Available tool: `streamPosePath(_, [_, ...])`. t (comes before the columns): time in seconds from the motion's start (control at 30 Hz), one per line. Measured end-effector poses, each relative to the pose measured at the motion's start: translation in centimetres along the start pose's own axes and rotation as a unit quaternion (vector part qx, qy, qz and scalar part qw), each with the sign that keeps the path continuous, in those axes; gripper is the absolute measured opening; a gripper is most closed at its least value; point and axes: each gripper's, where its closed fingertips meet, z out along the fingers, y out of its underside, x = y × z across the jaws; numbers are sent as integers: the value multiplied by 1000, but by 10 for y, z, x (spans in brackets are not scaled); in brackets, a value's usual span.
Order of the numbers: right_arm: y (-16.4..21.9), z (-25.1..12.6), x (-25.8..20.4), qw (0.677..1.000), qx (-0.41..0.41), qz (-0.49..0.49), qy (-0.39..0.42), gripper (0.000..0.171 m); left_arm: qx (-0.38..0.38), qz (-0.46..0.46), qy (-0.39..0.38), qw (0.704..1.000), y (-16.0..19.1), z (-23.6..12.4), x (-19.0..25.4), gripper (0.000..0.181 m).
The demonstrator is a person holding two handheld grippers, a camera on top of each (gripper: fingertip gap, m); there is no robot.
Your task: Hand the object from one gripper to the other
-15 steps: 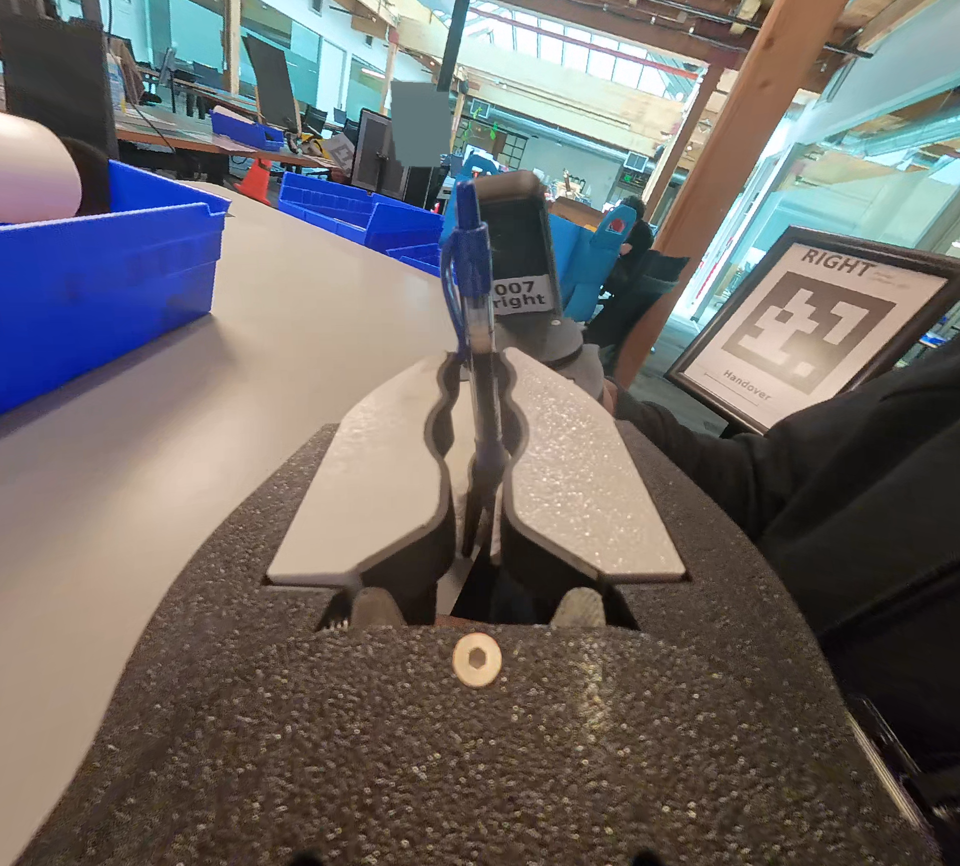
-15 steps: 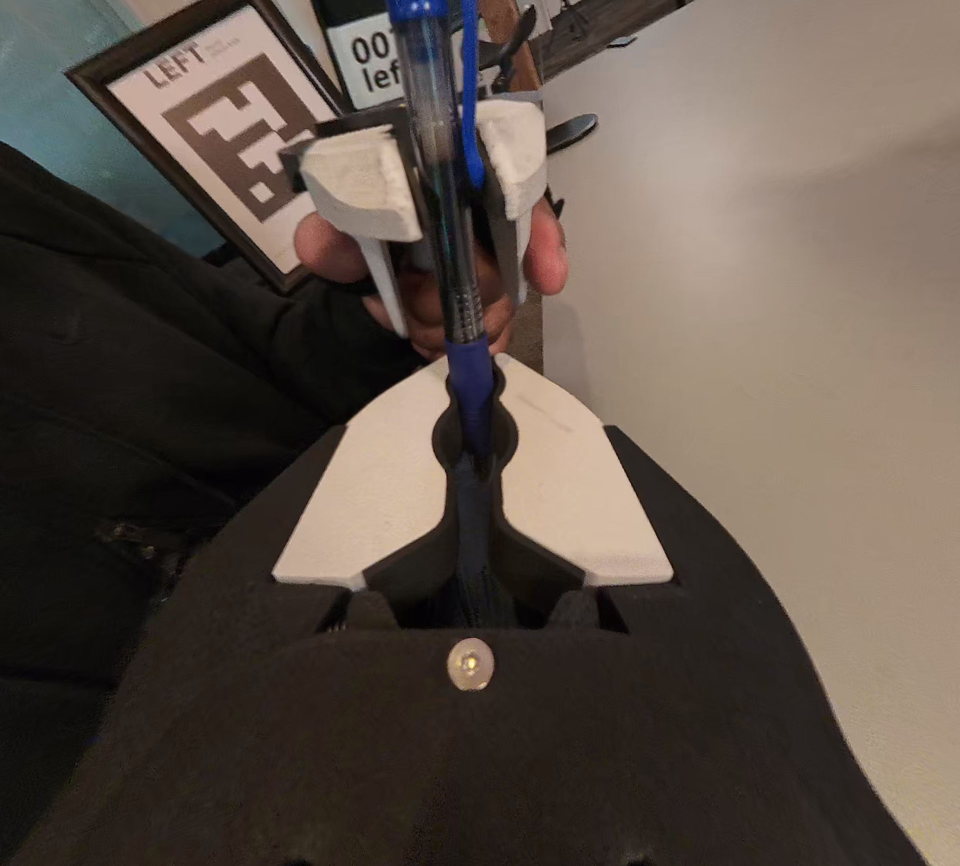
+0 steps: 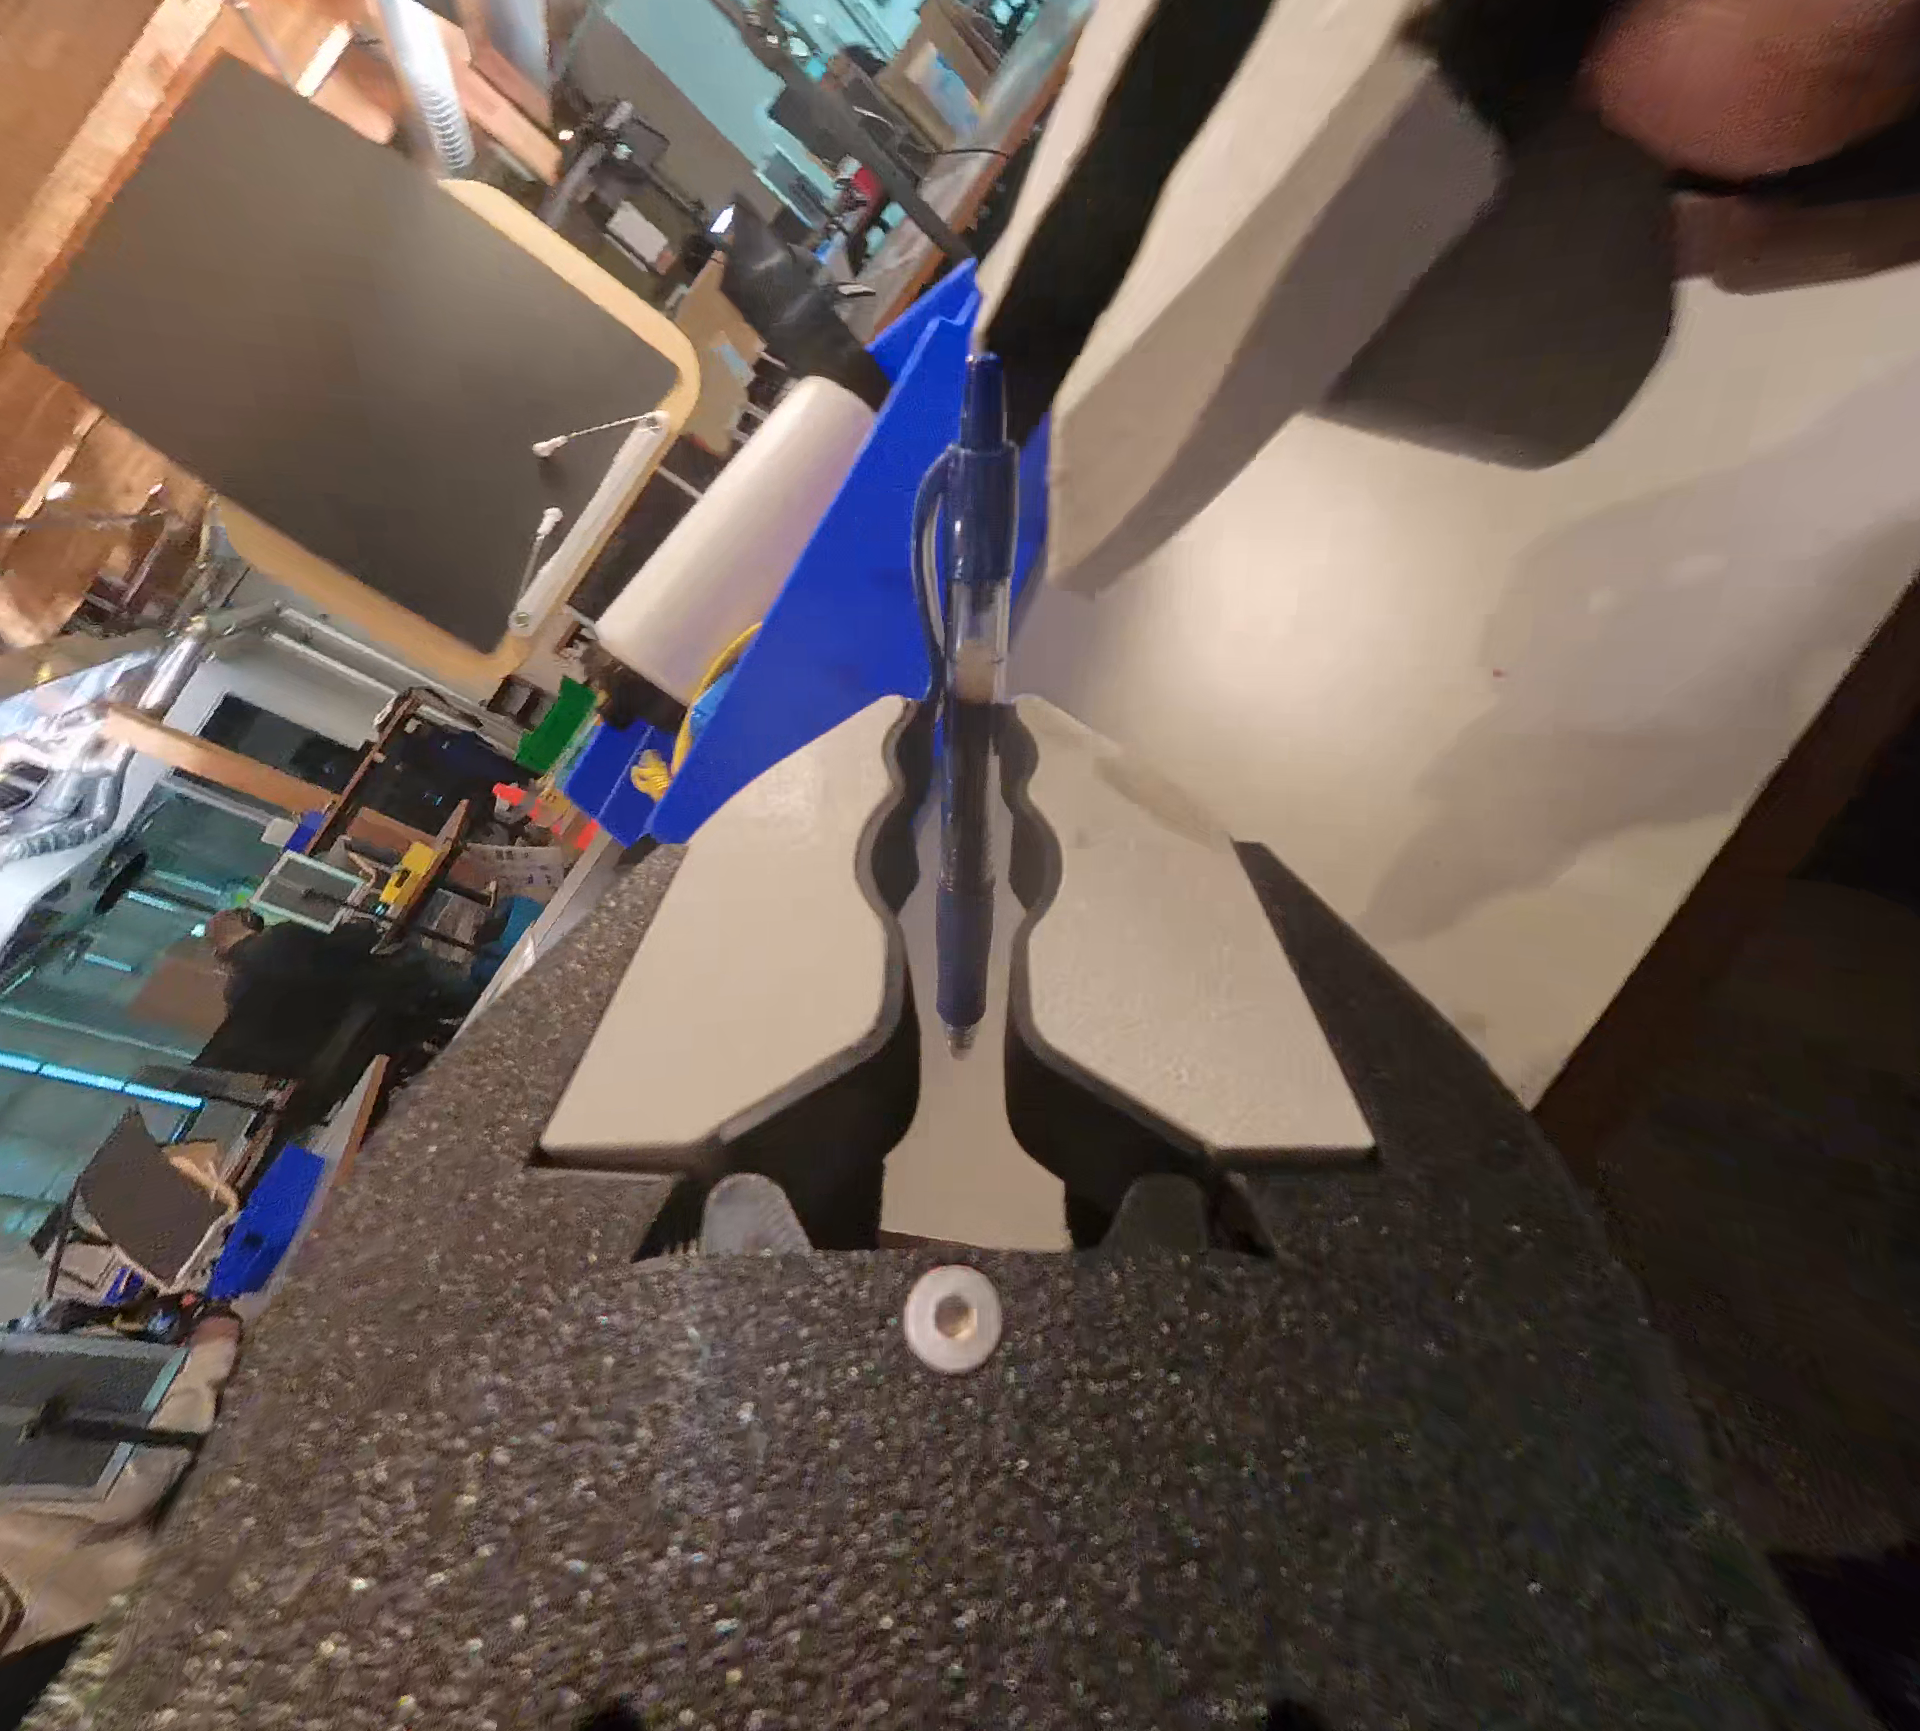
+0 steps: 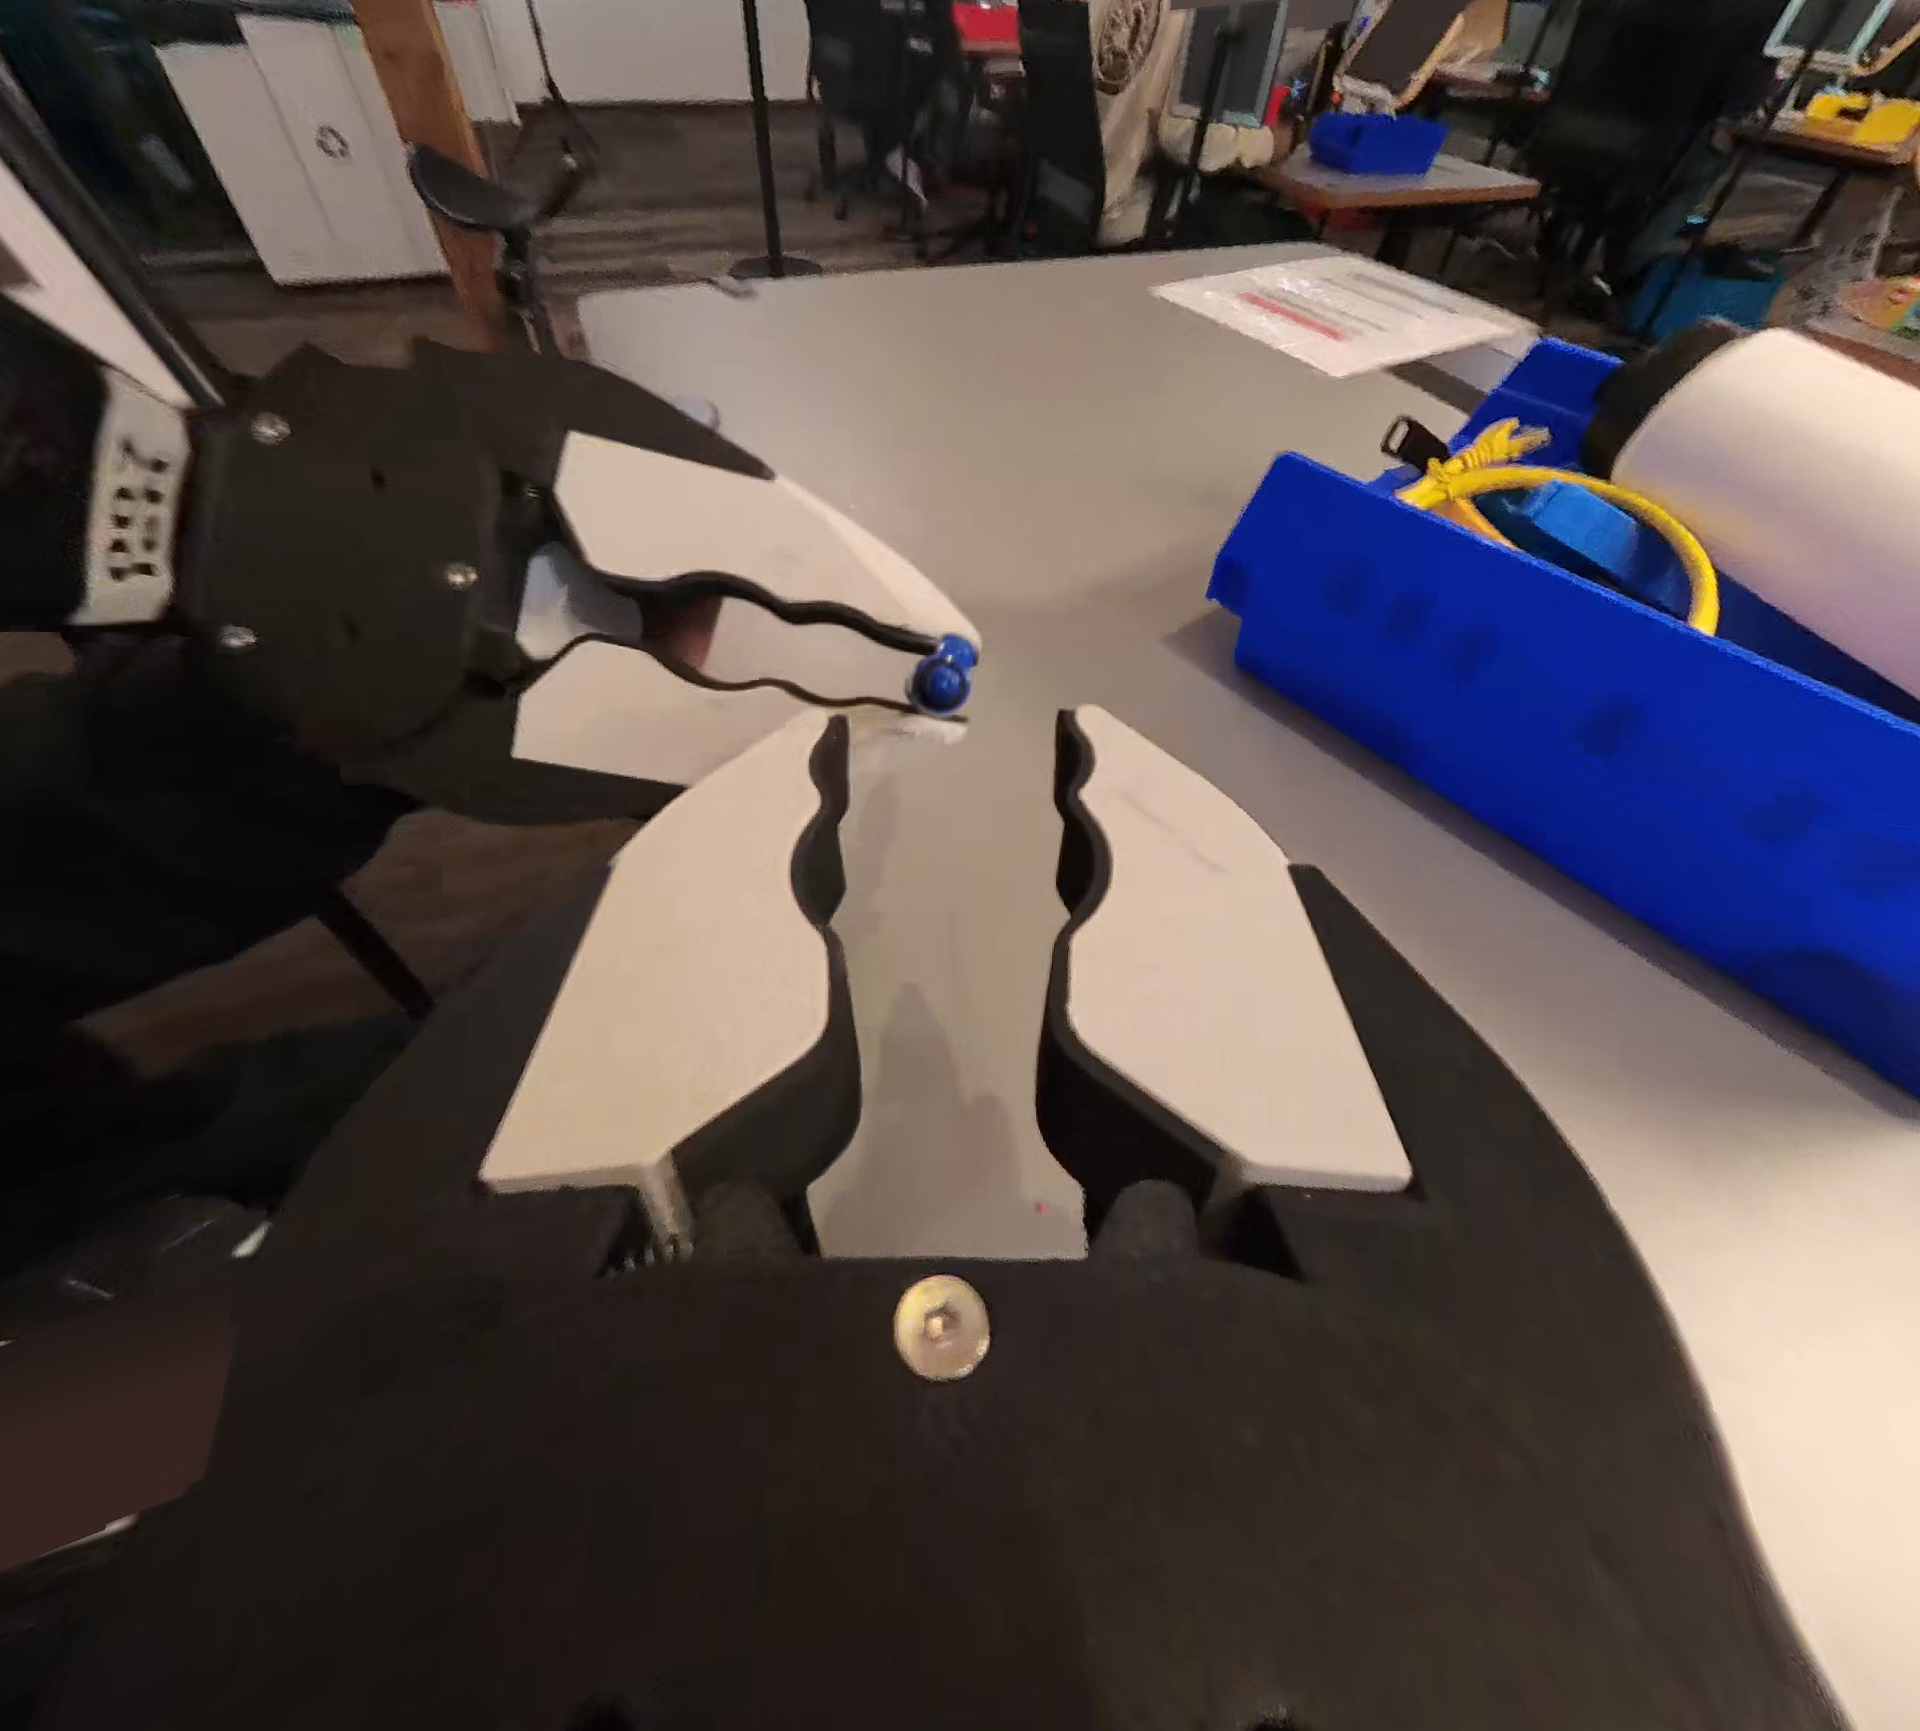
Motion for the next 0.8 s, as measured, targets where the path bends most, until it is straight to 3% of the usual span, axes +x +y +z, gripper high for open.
streamPosePath(0.23, [24, 9, 0, 998, -57, 8, -1, 14, -16, 22, 50, 998, 4, 5, 23, 14])
streamPosePath(0.8, [26, 13, 0, 999, -52, 8, -12, 14, -10, -17, 83, 996, 8, 8, 31, 14])
